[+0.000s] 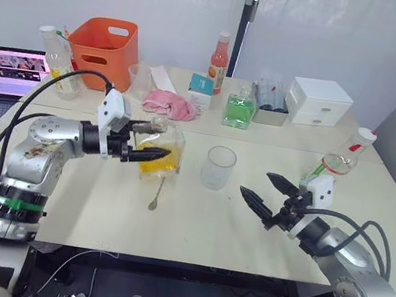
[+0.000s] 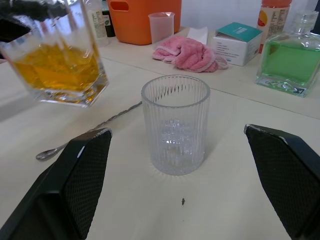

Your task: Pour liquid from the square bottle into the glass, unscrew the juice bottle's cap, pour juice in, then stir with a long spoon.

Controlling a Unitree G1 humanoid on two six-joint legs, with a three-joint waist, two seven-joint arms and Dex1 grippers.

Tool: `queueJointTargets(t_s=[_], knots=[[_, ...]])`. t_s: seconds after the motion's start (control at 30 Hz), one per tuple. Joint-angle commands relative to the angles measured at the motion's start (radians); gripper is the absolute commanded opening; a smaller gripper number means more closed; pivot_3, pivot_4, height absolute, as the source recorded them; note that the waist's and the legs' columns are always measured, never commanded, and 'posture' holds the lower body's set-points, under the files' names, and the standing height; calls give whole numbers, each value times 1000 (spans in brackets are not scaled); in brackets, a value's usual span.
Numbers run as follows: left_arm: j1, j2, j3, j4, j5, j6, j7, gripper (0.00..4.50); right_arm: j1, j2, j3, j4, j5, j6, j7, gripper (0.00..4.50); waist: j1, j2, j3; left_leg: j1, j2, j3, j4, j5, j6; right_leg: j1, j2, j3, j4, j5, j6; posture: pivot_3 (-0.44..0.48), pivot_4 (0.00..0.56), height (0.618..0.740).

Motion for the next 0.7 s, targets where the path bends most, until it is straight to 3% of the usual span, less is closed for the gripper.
queueJointTargets(t_s=[0.03,0.33,0.7], knots=[[-130,-71,-33,152,97,-206,49,2818,-17,1,-2,5,-27,-24,2,4500,1,0,0,0,0,0,0,0,0,0,0,0,0,0,0,0,150,715],[-420,-238,-139,754,392,-746,286,2818,-10,52,13,-39,-43,-35,-27,4500,-13,-2,1,-5,0,0,0,0,0,-4,0,-1,0,0,0,0,150,715],[-541,-262,-265,984,681,-1035,615,2818,21,107,20,-93,-77,-58,-69,4500,-10,-3,2,-7,-1,0,0,0,1,-5,-1,-2,0,1,2,0,150,715]])
